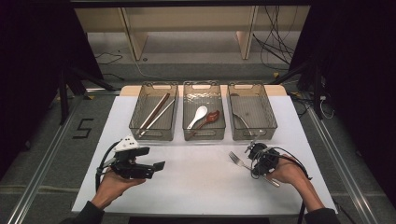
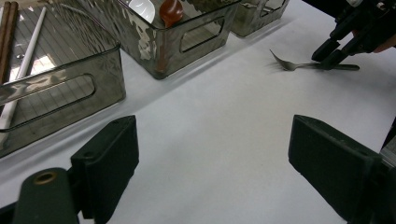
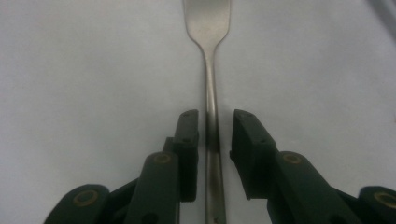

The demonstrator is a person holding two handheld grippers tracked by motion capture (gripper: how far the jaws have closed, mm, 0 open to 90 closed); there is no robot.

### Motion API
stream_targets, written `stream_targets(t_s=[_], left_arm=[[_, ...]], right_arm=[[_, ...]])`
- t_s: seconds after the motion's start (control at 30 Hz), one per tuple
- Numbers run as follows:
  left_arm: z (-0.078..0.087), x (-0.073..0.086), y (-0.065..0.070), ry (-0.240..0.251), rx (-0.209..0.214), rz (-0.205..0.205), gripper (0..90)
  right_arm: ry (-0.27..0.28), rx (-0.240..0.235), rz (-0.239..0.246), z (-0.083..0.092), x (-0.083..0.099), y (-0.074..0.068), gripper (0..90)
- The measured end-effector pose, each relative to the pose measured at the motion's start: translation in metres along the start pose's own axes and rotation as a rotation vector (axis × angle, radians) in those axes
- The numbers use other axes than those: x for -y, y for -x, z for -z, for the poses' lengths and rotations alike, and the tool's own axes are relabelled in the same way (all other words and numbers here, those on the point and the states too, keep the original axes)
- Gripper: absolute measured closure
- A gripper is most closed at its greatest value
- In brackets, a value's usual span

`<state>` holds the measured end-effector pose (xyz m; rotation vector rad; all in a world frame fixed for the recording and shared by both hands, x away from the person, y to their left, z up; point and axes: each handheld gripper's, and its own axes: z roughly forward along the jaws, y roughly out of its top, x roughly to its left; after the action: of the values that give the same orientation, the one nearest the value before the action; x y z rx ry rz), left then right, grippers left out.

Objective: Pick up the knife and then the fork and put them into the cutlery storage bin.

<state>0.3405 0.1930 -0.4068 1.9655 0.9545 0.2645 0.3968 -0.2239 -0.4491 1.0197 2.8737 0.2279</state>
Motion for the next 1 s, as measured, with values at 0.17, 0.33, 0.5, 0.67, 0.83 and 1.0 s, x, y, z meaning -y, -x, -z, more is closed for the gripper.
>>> stream_targets(t_s=[0.17, 0.33, 0.5, 0.67, 0.83, 1.0], left_arm=[[0.000, 0.000, 0.000, -0.002, 0.000, -0.004, 15.7], [0.000, 0.000, 0.000, -0.001, 0.001, -0.002, 15.7], [0.000, 0.000, 0.000, -0.002, 0.000, -0.004, 15.7], [0.000, 0.000, 0.000, 0.000, 0.000, -0.002, 15.8], [0.001, 0.000, 0.000, 0.003, 0.000, -0.001, 15.8], [0.001, 0.000, 0.000, 0.002, 0.000, -0.001, 15.8]], right_arm=[[-0.019, -0.007, 0.018, -0.003, -0.001, -0.001, 77.8], [-0.026, -0.006, 0.017, -0.004, -0.002, -0.001, 81.6], [-0.032, -0.005, 0.029, -0.004, -0.003, -0.002, 83.3], [-0.031, 0.003, 0.038, -0.003, -0.003, -0.003, 84.1], [-0.019, -0.003, 0.050, -0.001, -0.003, -0.004, 84.3], [0.030, 0.000, 0.056, 0.007, -0.003, -0.004, 84.5]])
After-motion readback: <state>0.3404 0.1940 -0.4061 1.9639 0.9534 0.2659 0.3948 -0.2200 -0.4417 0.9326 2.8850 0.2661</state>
